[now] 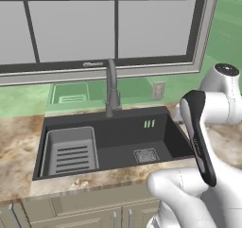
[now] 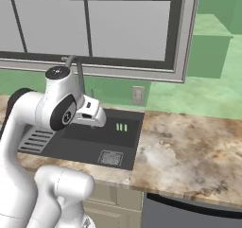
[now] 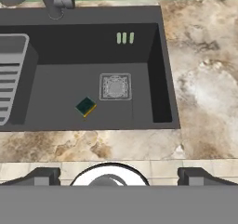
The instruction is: Pick up the sponge and sponge from the sink, and place them back in the cabinet, and close the cabinet doors.
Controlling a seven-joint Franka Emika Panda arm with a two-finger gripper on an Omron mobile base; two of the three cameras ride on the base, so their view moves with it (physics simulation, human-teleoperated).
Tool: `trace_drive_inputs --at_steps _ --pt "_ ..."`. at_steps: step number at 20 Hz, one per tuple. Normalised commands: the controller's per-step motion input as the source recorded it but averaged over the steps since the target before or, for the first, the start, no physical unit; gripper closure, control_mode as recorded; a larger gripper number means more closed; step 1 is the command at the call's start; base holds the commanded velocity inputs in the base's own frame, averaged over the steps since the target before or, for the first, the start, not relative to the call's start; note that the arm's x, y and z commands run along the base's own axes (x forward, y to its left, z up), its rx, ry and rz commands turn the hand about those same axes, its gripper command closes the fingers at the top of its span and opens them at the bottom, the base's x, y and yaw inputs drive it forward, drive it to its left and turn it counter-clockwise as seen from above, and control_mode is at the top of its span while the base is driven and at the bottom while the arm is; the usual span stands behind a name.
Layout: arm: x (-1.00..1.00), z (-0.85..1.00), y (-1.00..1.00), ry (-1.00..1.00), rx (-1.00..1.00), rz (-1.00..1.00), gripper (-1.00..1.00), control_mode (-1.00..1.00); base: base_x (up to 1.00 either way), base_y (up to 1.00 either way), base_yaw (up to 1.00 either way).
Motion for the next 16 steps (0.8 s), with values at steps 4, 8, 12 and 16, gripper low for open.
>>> trace_drive_inputs --at_steps 4,8,12,16 --pt "0.17 0.00 0.00 0.06 0.00 0.00 -1.00 -1.00 0.00 0.00 0.00" --pt "0.24 0.00 0.00 0.01 0.00 0.00 -1.00 -1.00 0.00 0.00 0.00" --pt "0.30 -0.01 0.00 0.00 0.00 0.00 -1.00 -1.00 0.00 0.00 0.00" --pt "0.23 -0.04 0.00 0.01 0.00 0.00 -1.00 -1.00 0.00 0.00 0.00"
